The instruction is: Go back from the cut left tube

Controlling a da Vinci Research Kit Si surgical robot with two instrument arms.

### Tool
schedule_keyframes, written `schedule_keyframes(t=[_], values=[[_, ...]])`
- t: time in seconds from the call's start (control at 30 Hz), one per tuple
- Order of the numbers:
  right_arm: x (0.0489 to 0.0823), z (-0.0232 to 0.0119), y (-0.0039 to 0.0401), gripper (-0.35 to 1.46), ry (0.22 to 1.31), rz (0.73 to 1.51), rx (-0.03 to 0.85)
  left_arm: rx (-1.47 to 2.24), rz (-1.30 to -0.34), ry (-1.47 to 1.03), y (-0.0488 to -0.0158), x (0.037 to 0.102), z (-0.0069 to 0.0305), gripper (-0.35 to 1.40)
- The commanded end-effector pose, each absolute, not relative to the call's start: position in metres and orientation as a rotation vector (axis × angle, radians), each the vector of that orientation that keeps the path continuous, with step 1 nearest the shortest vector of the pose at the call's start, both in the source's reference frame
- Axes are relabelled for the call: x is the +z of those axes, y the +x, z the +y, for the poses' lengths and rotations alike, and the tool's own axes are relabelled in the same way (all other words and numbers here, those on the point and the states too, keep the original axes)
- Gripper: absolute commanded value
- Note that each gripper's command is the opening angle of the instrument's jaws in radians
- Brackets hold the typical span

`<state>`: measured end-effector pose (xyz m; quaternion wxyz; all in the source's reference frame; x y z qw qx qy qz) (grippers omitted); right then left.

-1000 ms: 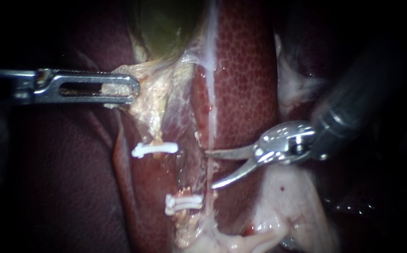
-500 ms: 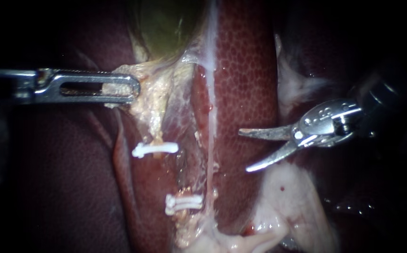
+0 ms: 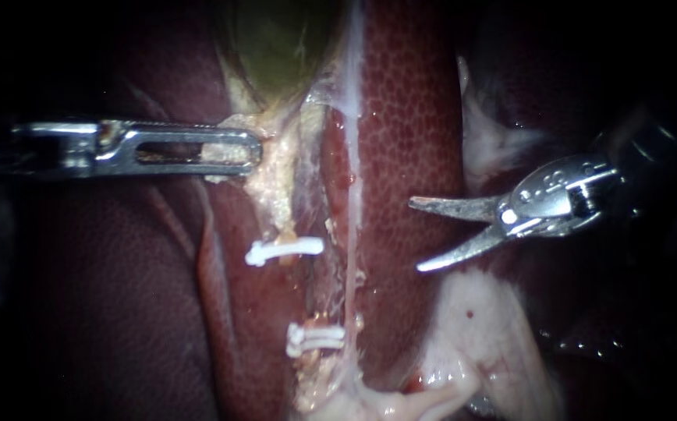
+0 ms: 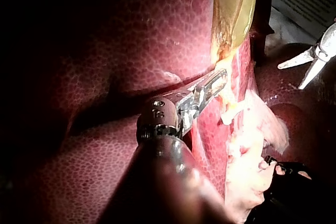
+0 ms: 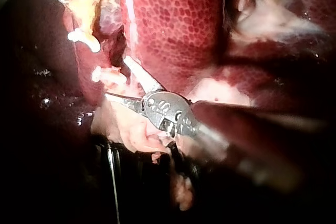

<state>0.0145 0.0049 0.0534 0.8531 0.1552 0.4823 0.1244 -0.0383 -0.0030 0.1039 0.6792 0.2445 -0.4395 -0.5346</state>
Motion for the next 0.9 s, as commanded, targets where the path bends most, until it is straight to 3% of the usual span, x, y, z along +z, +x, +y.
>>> schedule_keyframes(t=[0.03,0.37,0.9], values=[[0.0534,0.0049,0.0144,1.43,0.329,1.014,0.259,-1.197,-0.982,0.55,-0.0387,0.1043,-0.003,-0.35],[0.0532,0.0048,0.0144,1.43,0.33,1.013,0.261,-1.184,-0.968,0.557,-0.0408,0.106,-0.0035,-0.35],[0.053,0.0048,0.0144,1.43,0.335,1.015,0.259,-1.184,-0.968,0.557,-0.0408,0.106,-0.0035,-0.35]])
